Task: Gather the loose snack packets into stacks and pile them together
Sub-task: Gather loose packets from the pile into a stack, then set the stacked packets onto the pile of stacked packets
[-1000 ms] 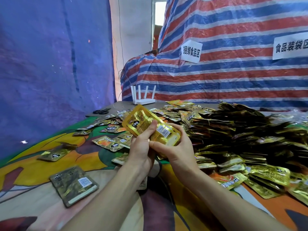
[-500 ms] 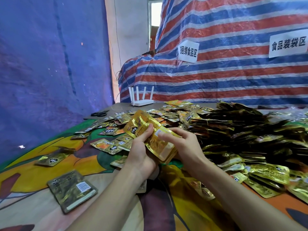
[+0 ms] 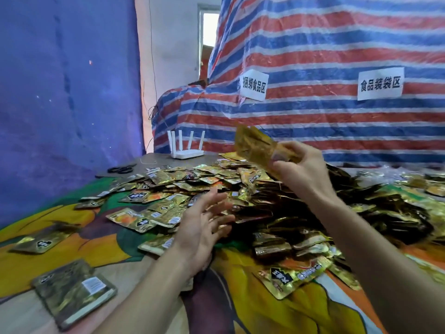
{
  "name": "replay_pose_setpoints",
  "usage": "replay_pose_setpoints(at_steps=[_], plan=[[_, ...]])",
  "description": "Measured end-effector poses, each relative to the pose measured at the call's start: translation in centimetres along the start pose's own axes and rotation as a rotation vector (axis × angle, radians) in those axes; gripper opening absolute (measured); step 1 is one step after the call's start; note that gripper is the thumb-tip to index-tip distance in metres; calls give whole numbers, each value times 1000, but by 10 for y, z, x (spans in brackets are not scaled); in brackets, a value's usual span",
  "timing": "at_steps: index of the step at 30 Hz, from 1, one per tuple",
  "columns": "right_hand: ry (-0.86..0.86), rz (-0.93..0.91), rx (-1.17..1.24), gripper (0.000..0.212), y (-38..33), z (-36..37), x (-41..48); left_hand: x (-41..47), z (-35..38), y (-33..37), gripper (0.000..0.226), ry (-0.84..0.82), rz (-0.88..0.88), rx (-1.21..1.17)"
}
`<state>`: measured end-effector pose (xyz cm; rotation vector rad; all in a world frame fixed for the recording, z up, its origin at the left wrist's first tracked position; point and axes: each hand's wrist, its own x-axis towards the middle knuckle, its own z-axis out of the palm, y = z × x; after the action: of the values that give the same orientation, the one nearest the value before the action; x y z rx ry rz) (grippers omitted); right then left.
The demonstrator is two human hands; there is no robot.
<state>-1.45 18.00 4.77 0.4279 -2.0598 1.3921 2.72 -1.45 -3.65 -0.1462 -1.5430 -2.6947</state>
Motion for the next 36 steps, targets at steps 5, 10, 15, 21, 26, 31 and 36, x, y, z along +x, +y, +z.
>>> replay_pose_setpoints(at_steps=[5, 10, 15, 21, 26, 31, 36], plan=[[-3, -12, -514, 30, 24, -26, 40, 2, -4, -3, 31, 40, 21, 64], [-336, 130, -779, 57, 31, -23, 24, 3, 4, -14, 16, 51, 144, 417], [-317, 122, -842, 61, 18, -18, 19, -8, 6, -27, 3, -44, 475, 1083], [-203, -135, -806, 47, -12, 30, 20, -12, 17, 19, 20, -104, 651, 1589], [-592, -132, -742, 44, -20, 98, 21, 25, -34, 72, 37, -37, 239, 1804], [-875, 92, -882, 56, 8, 154, 37, 70, -105, 86, 107, -87, -136, 1797], [-1110, 279, -978, 76, 23, 177, 56, 107, -131, 74, 151, -170, -373, 1778]])
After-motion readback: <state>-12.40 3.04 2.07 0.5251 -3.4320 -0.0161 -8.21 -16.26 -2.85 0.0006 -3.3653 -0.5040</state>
